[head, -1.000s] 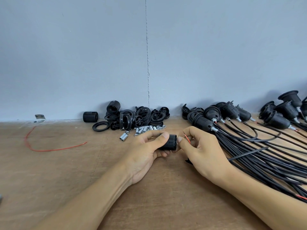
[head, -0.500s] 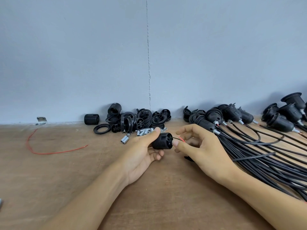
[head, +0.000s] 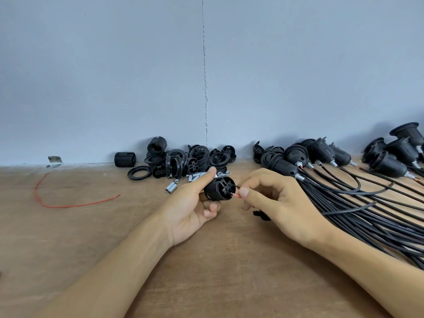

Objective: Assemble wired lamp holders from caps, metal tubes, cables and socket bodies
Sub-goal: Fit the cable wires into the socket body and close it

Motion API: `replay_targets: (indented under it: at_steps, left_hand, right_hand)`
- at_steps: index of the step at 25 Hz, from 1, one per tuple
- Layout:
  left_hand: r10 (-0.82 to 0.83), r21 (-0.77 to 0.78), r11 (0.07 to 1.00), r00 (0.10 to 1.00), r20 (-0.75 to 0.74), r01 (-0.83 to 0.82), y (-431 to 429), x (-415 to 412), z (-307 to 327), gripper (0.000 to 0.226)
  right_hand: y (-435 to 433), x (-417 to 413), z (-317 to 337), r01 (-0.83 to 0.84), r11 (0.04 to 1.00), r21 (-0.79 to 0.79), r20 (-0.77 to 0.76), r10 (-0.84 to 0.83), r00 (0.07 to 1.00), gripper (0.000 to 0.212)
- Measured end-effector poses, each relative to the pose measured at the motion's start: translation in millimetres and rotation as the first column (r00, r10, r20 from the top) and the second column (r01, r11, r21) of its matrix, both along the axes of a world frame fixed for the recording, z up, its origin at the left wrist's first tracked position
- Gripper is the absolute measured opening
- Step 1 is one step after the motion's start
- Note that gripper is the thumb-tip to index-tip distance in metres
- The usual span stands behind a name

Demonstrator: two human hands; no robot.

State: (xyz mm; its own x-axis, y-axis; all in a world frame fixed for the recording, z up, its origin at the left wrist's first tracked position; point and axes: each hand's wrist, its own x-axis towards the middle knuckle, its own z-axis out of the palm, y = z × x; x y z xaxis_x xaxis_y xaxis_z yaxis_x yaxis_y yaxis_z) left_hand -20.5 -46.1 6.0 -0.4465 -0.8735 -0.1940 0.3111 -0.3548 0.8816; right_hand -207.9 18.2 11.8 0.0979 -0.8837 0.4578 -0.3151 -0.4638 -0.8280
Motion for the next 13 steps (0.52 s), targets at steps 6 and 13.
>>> replay_targets:
  at_steps: [6,13]
  left_hand:
    - [0.007,0.012,1.0,1.0,0.003,-0.007,-2.8,-1.4,-0.6,0.031]
    - [0.007,-0.038,0.999,1.0,0.025,-0.006,-2.1,-2.2,-2.0,0.033]
  right_hand:
    - [5.1,5.9,-1.1,0.034,0.992,-0.121,-0.091,-0.045,0.995,0.008]
    - [4.9,6.9,-0.9,0.058,0.99,-0.129,-0.18,-0.081,0.98,0.013]
